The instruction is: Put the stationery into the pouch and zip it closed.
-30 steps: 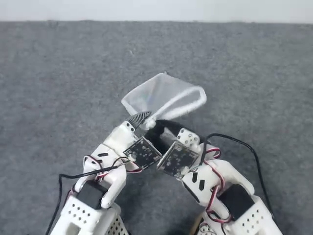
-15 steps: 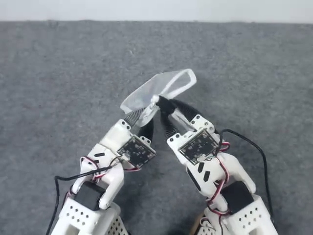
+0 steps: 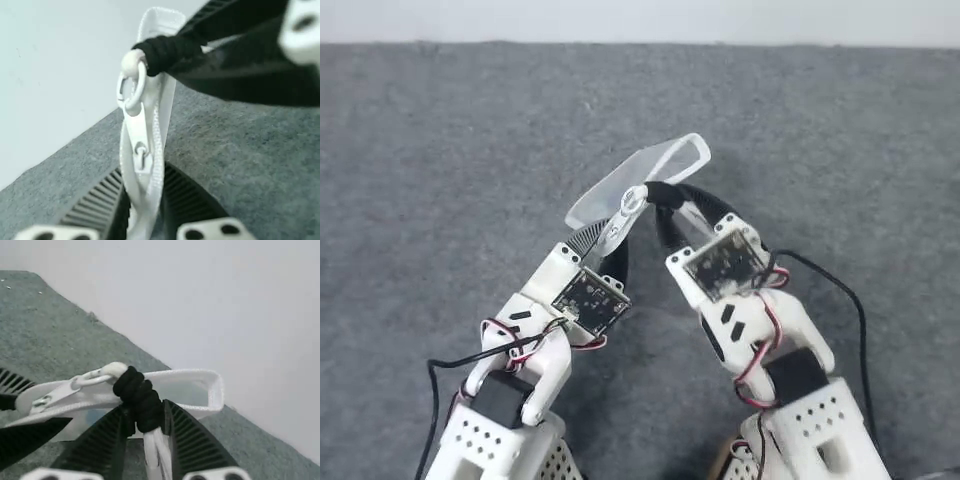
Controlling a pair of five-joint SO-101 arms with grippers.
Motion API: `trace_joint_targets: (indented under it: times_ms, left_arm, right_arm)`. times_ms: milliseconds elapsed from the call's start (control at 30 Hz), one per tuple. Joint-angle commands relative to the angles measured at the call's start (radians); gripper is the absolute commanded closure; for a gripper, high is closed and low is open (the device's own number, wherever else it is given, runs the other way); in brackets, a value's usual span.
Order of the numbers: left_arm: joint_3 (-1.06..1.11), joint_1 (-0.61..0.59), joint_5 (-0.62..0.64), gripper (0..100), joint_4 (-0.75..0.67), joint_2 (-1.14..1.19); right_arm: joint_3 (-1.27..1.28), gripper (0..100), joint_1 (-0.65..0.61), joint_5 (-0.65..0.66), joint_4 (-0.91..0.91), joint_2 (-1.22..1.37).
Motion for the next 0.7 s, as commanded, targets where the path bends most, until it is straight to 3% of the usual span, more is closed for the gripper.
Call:
trace_joint_targets:
  times_ms: [0,667]
  left_arm:
    - [-0.015,-0.021,-0.012,99,0.055,-0.006]
    - [-0.024,-0.023,-0.012,99,0.066,-0.006]
  right_arm:
    - [-0.132,99.2,0.114,-0.066,-0.033,0.088]
    - [-0.322,99.2,0.263,-0.084,-0.041,0.366]
